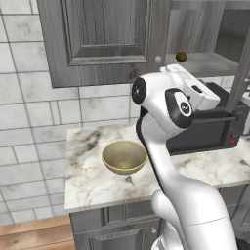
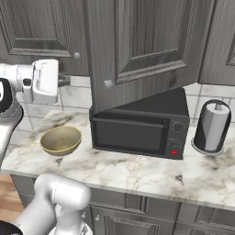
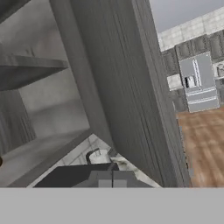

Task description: Open the cabinet. Pick the mango and kiwi from the cabinet and place them into the bowl. Then close the cabinet.

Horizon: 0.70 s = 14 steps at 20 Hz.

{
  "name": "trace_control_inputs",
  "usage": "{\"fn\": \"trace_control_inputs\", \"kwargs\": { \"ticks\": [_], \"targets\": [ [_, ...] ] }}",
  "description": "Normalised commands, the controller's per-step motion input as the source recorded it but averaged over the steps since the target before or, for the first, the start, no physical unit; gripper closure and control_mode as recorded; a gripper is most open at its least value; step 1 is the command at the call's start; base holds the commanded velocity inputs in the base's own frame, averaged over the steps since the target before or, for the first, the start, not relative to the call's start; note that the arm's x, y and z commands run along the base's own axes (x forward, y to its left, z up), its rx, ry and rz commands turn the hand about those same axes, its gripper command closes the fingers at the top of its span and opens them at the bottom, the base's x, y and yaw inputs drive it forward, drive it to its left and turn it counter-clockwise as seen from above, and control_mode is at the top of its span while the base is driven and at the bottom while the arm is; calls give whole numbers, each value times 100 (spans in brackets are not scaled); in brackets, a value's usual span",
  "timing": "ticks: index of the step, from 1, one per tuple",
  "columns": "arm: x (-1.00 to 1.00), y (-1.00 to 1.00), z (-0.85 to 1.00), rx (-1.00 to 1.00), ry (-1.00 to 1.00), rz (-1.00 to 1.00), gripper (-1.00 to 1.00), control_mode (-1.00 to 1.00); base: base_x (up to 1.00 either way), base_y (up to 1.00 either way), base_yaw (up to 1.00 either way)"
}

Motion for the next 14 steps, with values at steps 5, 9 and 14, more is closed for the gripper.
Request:
{"fn": "trace_control_inputs", "kwargs": {
  "ticks": [5, 9, 14],
  "targets": [
    [27, -22, 0, 0, 0, -11, 100, -100, 0, 0, 0],
    [30, -23, 0, 0, 0, -11, 100, -100, 0, 0, 0],
    [24, -23, 0, 0, 0, -11, 100, -100, 0, 0, 0]
  ]
}}
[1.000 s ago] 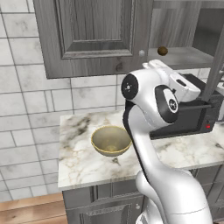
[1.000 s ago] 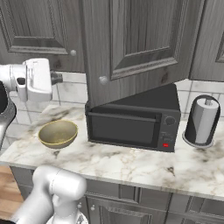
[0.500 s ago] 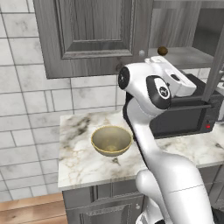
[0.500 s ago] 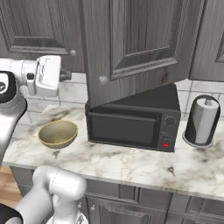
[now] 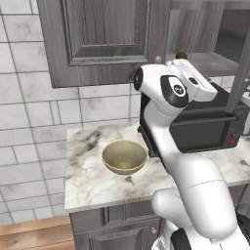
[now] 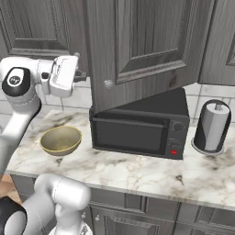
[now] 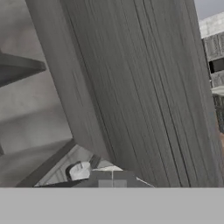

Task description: Open the cabinet. Pick the mango and kiwi from the cabinet and place them into the bowl. Then close the cabinet.

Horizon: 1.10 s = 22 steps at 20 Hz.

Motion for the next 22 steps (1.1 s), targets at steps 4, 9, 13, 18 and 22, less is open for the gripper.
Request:
{"fn": "trace_control_inputs", "kwargs": {
  "ticks": [4, 9, 13, 18, 22],
  "targets": [
    [18, -28, 0, 0, 0, -11, 100, -100, 0, 0, 0],
    [6, -37, 0, 0, 0, -13, 100, -100, 0, 0, 0],
    [0, -43, 0, 0, 0, -14, 100, -100, 0, 0, 0],
    [0, -48, 0, 0, 0, -14, 100, -100, 0, 0, 0],
    [0, -48, 0, 0, 0, -13, 100, -100, 0, 0, 0]
  ]
}}
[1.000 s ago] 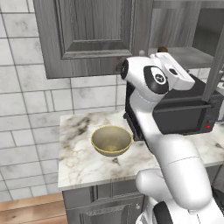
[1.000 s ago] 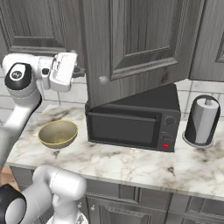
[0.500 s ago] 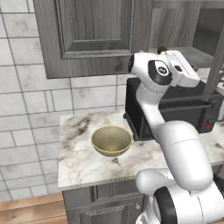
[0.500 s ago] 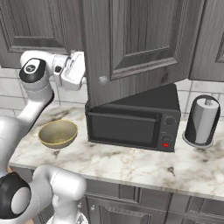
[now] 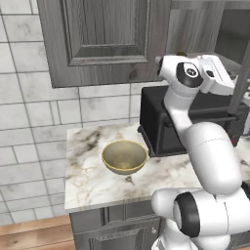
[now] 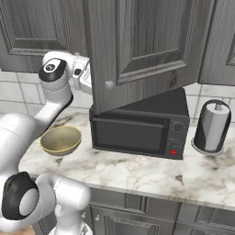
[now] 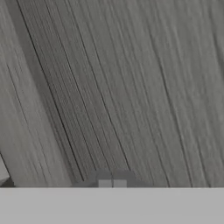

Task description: Open the cabinet. Pick the mango and kiwi from the cabinet and place them into the bowl. Then close the cabinet.

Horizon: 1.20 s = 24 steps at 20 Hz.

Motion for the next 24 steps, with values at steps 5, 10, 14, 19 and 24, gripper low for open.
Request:
{"fn": "trace_control_inputs", "kwargs": {
  "ticks": [5, 10, 14, 19, 24],
  "targets": [
    [-10, -43, 0, 0, -2, -12, 100, -100, 0, 0, 0],
    [-27, -45, 0, 0, -2, -13, 100, -100, 0, 0, 0],
    [-35, -48, 0, 0, -3, -13, 100, -100, 0, 0, 0],
    [-18, -49, 0, 0, 0, -12, 100, -100, 0, 0, 0],
    [0, -37, 0, 0, 0, -7, 100, -100, 0, 0, 0]
  ]
}}
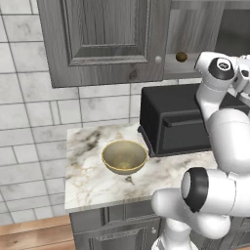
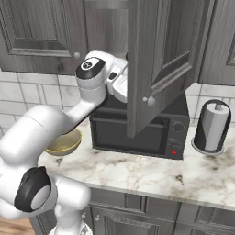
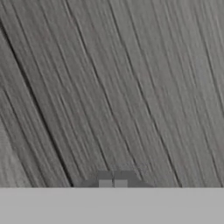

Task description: Open the cabinet. Pick the mango and kiwi from the cabinet and place them into the bowl. Then close the cabinet.

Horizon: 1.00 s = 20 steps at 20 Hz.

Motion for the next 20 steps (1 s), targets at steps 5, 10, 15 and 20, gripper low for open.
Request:
{"fn": "trace_control_inputs", "kwargs": {
  "ticks": [5, 10, 15, 20],
  "targets": [
    [0, -9, -5, 0, -2, 0, 100, -100, 0, 0, 0],
    [0, -3, -5, 0, -1, 0, 100, -100, 0, 0, 0],
    [0, -31, -3, 0, 0, 0, 100, -100, 0, 0, 0],
    [0, -28, -5, 0, 0, 1, 100, -100, 0, 0, 0]
  ]
}}
